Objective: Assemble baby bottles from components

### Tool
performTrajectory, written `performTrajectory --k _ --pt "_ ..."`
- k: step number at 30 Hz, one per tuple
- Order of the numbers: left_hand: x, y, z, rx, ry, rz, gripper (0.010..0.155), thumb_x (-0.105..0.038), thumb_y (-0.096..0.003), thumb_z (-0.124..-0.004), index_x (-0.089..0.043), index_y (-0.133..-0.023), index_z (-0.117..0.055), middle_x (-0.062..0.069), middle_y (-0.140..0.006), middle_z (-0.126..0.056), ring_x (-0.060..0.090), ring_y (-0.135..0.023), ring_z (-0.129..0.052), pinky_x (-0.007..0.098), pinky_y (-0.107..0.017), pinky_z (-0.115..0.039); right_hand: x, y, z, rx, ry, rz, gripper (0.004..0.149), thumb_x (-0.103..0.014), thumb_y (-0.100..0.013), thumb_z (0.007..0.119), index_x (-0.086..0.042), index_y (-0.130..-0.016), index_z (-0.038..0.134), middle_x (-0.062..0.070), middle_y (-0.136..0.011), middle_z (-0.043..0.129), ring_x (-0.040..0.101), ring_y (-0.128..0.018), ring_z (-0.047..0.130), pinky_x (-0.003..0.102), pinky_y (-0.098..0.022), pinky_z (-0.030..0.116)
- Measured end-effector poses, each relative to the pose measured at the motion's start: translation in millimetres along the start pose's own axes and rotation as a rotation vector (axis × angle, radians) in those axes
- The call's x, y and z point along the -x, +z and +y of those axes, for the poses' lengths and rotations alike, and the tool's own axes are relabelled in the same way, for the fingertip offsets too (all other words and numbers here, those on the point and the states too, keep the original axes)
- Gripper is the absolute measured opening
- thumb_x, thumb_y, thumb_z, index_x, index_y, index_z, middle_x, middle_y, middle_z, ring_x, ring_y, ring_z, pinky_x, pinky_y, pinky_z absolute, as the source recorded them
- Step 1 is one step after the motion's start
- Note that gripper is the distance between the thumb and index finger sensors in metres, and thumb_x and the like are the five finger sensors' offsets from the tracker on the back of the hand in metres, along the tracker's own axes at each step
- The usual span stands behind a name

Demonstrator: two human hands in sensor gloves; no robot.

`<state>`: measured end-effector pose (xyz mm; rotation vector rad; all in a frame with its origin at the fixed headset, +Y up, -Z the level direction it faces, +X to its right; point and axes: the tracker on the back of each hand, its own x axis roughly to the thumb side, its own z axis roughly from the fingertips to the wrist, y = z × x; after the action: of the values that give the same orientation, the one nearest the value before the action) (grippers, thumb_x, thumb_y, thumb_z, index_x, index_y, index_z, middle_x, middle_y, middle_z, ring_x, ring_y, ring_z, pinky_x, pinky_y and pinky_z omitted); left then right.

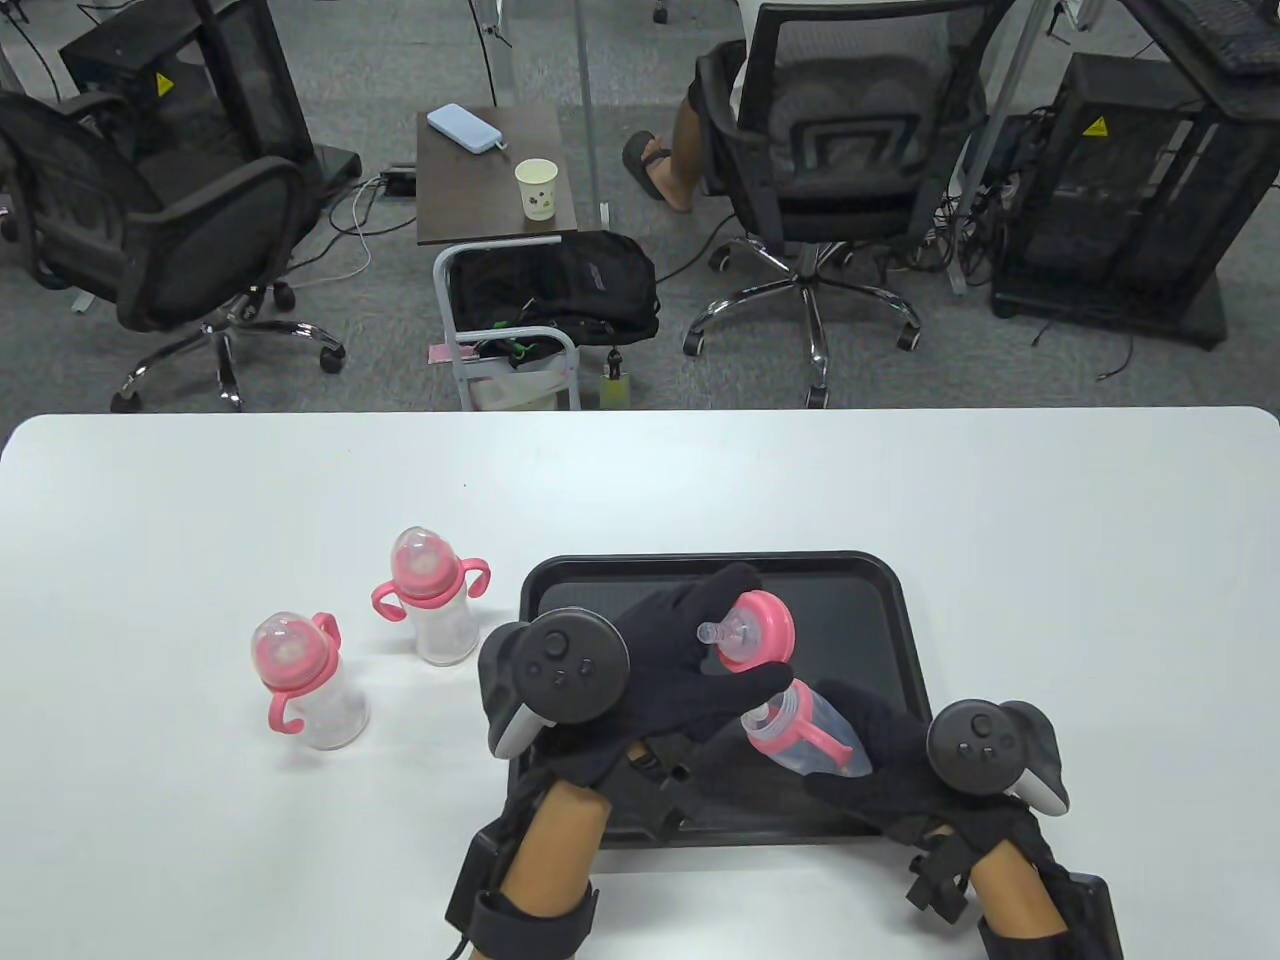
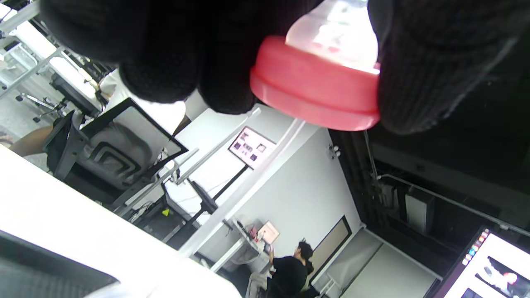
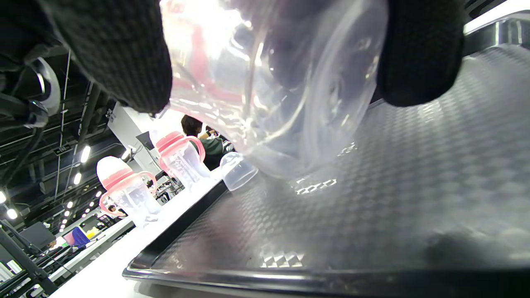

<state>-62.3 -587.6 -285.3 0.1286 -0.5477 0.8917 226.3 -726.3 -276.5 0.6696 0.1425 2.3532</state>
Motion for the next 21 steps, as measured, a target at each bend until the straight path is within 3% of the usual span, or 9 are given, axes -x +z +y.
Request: performTrajectory --k 21 --pt "39 -18 -54 0.283 -0.028 0.134 0.088 -0.079 -0.0427 -0.083 -0.024 -0.111 -0.076 0.004 -0.089 -0.093 0.034 -0.065 -0.096 0.039 -0.039 -0.087 -4 10 -20 0.117 0.018 -0.025 0.091 -0.053 -0.048 0.090 -0.008 -0.111 0.043 0.024 -0.109 0.063 0.053 -0.092 0.075 0.067 -0.055 0.076"
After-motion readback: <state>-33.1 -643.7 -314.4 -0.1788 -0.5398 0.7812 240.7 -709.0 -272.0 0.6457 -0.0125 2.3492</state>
